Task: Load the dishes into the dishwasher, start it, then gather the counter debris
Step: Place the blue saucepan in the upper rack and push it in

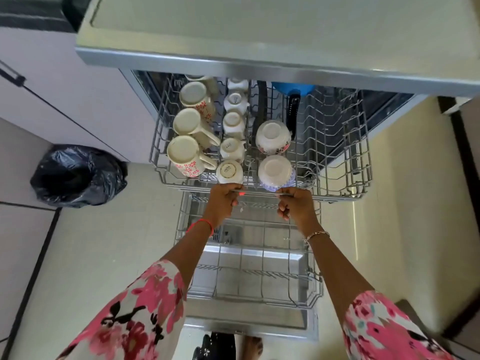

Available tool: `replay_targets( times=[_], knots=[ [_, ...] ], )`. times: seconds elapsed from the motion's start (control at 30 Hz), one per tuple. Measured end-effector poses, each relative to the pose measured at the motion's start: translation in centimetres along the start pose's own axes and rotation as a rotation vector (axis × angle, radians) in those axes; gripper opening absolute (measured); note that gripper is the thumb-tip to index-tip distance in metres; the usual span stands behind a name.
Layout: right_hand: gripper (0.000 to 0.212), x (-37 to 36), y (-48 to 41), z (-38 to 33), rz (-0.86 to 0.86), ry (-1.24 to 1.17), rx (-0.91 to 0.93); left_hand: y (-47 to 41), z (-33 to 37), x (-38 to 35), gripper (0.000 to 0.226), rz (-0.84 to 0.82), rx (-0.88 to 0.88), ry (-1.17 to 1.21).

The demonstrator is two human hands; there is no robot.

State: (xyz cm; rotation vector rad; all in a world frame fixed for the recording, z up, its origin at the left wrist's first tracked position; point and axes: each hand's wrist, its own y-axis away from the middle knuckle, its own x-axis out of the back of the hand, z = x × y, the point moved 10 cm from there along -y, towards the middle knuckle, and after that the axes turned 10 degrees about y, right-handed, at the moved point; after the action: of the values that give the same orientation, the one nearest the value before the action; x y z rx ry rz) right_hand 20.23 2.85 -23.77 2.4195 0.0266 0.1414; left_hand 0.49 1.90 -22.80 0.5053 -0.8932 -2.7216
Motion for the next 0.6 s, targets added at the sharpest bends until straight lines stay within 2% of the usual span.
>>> replay_targets(
  times=[0.1, 0.23, 0.37, 0.47, 0.6],
  knots=[
    [0.018, -0.3, -2.1, -2.4, -0.015, 0.051, 0.031, -2.3, 2.1, -0.8, 0.025, -0.011, 0.001, -0.028],
    [0.020, -0.5, -5.0, -6.1, 0.004, 0.060, 0.084, -4.7, 5.9, -2.5, 0.026, -0.064, -0.096, -0.160],
    [0.021, -0.6, -7.7, -9.2, 0.011, 0.083, 0.092, -7.8, 8.2, -3.8, 0.027, -0.076, -0.089, -0.133],
    [0.020, -0.6, -9.7, -10.7, 0.024, 0.092, 0.092, -10.1, 9.6, -4.2, 0.024, -0.068, -0.106, -0.210],
    [0.006, 0.3, -11.0, -12.2, 0.049, 0.150, 0.120, -11.6, 10.0, -4.8, 0.025, -0.053, -0.132, -0.261]
  ],
)
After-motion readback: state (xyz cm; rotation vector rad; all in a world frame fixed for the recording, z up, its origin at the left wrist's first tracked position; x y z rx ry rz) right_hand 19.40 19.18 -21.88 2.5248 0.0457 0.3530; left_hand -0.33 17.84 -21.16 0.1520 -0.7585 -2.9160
